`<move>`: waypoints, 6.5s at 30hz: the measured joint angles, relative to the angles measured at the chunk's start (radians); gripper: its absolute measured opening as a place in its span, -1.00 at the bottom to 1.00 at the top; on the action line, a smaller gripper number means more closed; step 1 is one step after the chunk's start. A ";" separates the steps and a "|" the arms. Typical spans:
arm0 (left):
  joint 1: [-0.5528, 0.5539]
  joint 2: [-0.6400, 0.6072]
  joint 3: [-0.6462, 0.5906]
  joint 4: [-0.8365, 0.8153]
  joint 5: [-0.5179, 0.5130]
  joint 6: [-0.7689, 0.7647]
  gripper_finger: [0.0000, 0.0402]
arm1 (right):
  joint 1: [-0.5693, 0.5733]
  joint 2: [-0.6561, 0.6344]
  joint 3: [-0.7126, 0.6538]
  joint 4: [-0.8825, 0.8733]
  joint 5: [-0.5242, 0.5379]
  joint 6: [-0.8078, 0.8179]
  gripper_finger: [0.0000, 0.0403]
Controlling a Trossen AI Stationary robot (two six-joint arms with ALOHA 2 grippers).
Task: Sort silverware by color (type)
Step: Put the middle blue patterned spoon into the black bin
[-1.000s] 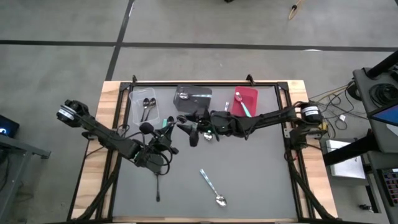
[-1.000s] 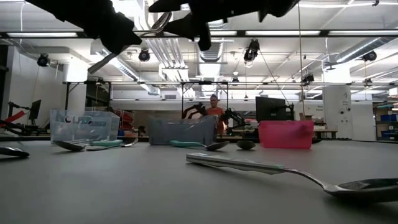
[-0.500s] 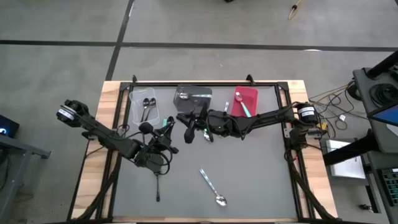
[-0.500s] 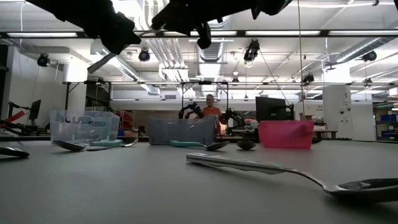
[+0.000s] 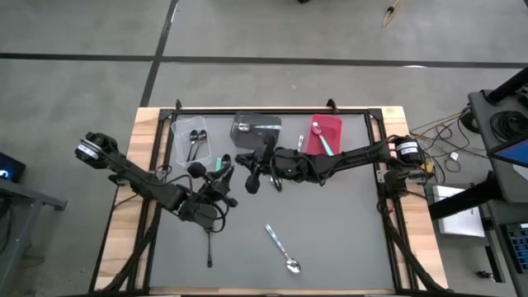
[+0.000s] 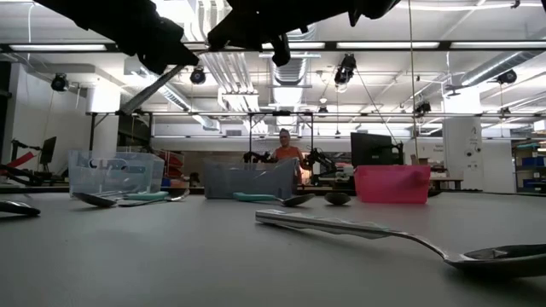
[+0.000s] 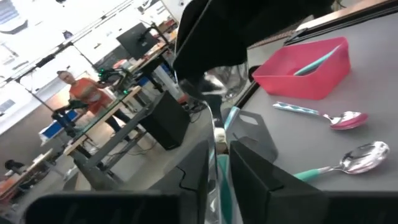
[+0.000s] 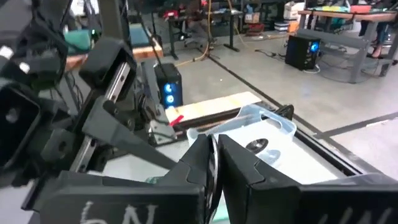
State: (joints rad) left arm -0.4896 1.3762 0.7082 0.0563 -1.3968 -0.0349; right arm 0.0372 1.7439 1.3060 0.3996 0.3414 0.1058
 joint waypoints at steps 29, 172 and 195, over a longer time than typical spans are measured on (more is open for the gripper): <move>0.003 -0.129 -0.010 -0.120 0.739 -0.372 -0.44 | 0.011 -0.025 0.025 -0.478 -0.095 -0.445 -0.94; 0.265 0.171 -0.167 0.400 0.812 -0.119 -0.09 | 0.004 -0.021 0.025 -0.476 -0.142 -0.378 -0.94; 0.246 0.203 -0.164 0.456 0.639 -0.156 -0.93 | 0.003 -0.025 0.026 -0.409 -0.131 -0.329 -0.49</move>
State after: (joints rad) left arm -0.2432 1.5791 0.5442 0.5120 -0.7579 -0.1905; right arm 0.0402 1.7188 1.3315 -0.0092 0.2104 -0.2236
